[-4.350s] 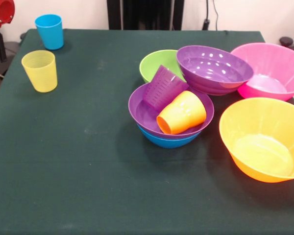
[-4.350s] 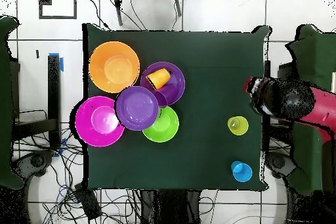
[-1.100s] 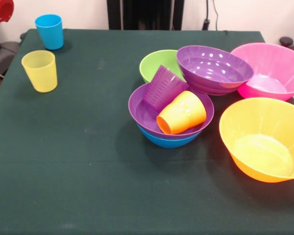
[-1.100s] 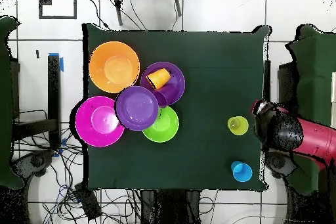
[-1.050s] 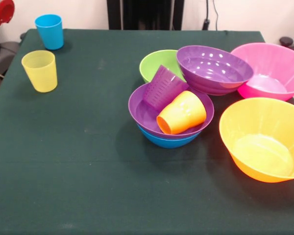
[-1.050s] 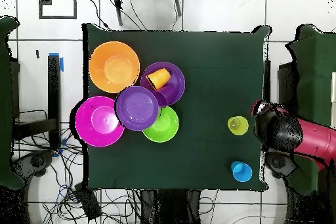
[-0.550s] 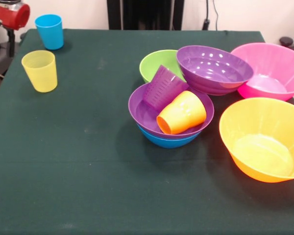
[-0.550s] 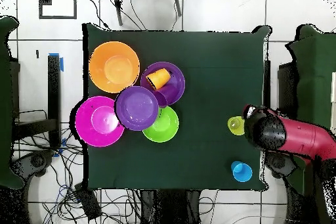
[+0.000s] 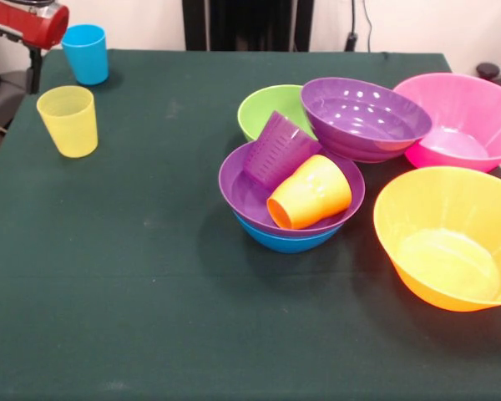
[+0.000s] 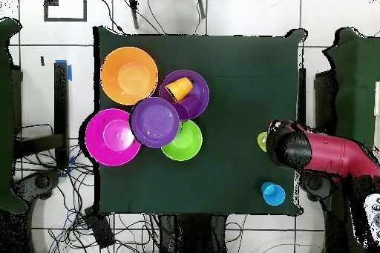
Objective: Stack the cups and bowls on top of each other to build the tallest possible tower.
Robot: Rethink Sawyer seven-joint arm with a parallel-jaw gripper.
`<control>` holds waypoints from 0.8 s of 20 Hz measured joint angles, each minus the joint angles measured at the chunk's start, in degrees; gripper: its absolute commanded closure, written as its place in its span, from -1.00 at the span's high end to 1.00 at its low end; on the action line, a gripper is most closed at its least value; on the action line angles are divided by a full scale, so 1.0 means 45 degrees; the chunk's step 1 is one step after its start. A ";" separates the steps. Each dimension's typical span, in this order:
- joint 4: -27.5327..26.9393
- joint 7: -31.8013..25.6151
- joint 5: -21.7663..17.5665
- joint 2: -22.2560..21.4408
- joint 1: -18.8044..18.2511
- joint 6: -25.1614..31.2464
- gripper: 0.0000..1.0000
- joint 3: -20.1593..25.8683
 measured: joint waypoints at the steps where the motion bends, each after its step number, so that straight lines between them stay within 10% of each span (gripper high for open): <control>1: -0.0004 0.0000 0.0000 0.0001 -0.0004 -0.0032 1.00 -0.0022; 16: -0.0018 0.0000 0.0005 0.0616 -0.0264 -0.0774 1.00 -0.0557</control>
